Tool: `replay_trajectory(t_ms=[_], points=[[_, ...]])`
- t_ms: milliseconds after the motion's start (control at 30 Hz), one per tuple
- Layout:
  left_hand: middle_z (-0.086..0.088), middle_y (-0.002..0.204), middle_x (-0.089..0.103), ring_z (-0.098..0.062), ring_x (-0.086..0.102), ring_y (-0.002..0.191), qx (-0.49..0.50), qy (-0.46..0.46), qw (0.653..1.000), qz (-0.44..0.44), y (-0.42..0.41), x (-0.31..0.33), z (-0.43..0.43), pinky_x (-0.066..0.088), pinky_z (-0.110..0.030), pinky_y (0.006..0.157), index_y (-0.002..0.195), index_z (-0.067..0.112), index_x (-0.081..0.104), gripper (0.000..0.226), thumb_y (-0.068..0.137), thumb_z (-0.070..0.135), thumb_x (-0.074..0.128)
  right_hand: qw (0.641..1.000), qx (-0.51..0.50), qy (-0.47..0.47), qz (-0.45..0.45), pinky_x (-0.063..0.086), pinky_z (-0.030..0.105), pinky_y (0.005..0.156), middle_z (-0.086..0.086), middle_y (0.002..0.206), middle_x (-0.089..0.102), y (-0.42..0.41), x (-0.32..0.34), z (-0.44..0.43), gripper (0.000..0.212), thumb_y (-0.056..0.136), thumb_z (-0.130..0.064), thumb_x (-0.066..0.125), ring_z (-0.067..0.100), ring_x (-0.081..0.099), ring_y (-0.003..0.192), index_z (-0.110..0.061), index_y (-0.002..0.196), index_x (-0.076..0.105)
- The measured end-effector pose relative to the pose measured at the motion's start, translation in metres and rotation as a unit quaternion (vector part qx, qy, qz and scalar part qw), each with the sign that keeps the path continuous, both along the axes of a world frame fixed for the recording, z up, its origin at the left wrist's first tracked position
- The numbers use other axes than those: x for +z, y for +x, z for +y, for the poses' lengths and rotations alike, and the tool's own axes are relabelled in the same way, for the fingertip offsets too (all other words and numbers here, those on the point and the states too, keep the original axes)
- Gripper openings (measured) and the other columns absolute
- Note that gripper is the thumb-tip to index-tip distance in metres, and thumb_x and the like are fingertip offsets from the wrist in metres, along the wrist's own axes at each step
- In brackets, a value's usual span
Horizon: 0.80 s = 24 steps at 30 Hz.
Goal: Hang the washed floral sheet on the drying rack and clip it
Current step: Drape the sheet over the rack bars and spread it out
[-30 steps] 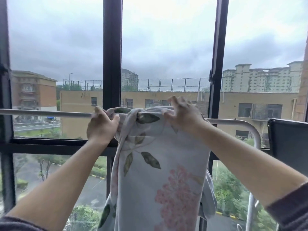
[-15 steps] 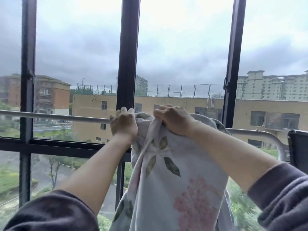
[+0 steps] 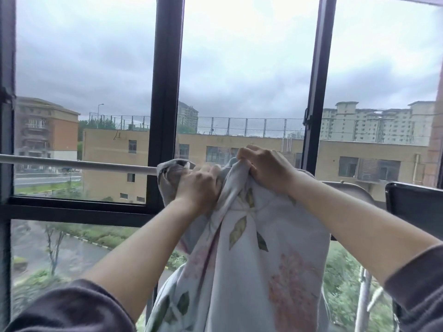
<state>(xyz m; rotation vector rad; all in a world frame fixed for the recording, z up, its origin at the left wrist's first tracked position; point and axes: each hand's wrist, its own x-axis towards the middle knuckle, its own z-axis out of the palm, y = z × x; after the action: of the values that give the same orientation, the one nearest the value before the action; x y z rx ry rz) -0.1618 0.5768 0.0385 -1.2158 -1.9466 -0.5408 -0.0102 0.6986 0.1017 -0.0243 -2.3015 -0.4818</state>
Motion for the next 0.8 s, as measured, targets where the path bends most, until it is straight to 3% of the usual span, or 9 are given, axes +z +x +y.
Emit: replay_trajectory(t_ms=[100, 233, 367, 633, 733, 800], points=[[-0.008, 0.099, 0.066, -0.029, 0.057, 0.096, -0.042, 0.063, 0.996, -0.047, 0.001, 0.002, 0.008, 0.033, -0.039, 0.088, 0.091, 0.015, 0.063, 0.038, 0.097, 0.037, 0.032, 0.998, 0.001, -0.054, 0.020, 0.052, 0.042, 0.067, 0.006, 0.102, 0.065, 0.000, 0.000, 0.009, 0.028, 0.080, -0.002, 0.048, 0.032, 0.064, 0.082, -0.017, 0.102, 0.055], [-0.009, 0.098, 0.068, -0.029, 0.058, 0.095, -0.058, 0.100, 0.991, -0.074, 0.000, 0.004, 0.008, 0.031, -0.037, 0.085, 0.085, 0.013, 0.063, 0.025, 0.093, 0.016, 0.040, 0.989, -0.037, -0.131, 0.059, 0.048, 0.032, 0.068, 0.003, 0.089, 0.065, 0.019, 0.002, 0.034, 0.032, 0.080, 0.002, 0.046, 0.023, 0.063, 0.080, -0.018, 0.104, 0.056], [-0.010, 0.097, 0.068, -0.029, 0.058, 0.096, -0.060, 0.108, 0.990, -0.061, 0.003, 0.004, 0.011, 0.029, -0.035, 0.084, 0.085, 0.014, 0.063, 0.023, 0.093, 0.014, 0.041, 0.982, -0.066, -0.153, 0.091, 0.036, 0.025, 0.063, 0.000, 0.074, 0.055, 0.039, -0.001, 0.057, 0.031, 0.082, 0.002, 0.046, 0.020, 0.058, 0.069, -0.019, 0.102, 0.058], [-0.012, 0.092, 0.069, -0.032, 0.061, 0.089, -0.059, 0.111, 0.991, -0.046, -0.006, 0.004, 0.004, 0.032, -0.037, 0.082, 0.084, 0.014, 0.062, 0.024, 0.094, 0.015, 0.039, 0.980, -0.061, -0.150, 0.116, 0.053, 0.034, 0.065, 0.010, 0.079, 0.068, 0.048, -0.003, 0.066, 0.024, 0.088, -0.005, 0.052, 0.024, 0.065, 0.071, -0.029, 0.090, 0.051], [-0.018, 0.090, 0.069, -0.035, 0.062, 0.084, -0.048, 0.135, 0.988, -0.054, -0.024, 0.005, -0.012, 0.035, -0.036, 0.074, 0.087, 0.010, 0.065, 0.028, 0.094, 0.018, 0.039, 0.972, -0.110, -0.173, 0.112, 0.051, 0.035, 0.067, 0.013, 0.081, 0.068, 0.056, 0.002, 0.069, 0.014, 0.085, -0.004, 0.055, 0.028, 0.063, 0.073, -0.016, 0.091, 0.054], [-0.021, 0.089, 0.069, -0.037, 0.062, 0.084, -0.040, 0.152, 0.986, -0.052, -0.041, 0.005, -0.025, 0.039, -0.038, 0.073, 0.085, 0.007, 0.065, 0.039, 0.091, 0.027, 0.032, 0.960, -0.164, -0.209, 0.094, 0.039, 0.027, 0.063, 0.011, 0.084, 0.067, 0.074, -0.001, 0.078, 0.008, 0.085, -0.005, 0.056, 0.025, 0.060, 0.076, -0.011, 0.088, 0.060]])
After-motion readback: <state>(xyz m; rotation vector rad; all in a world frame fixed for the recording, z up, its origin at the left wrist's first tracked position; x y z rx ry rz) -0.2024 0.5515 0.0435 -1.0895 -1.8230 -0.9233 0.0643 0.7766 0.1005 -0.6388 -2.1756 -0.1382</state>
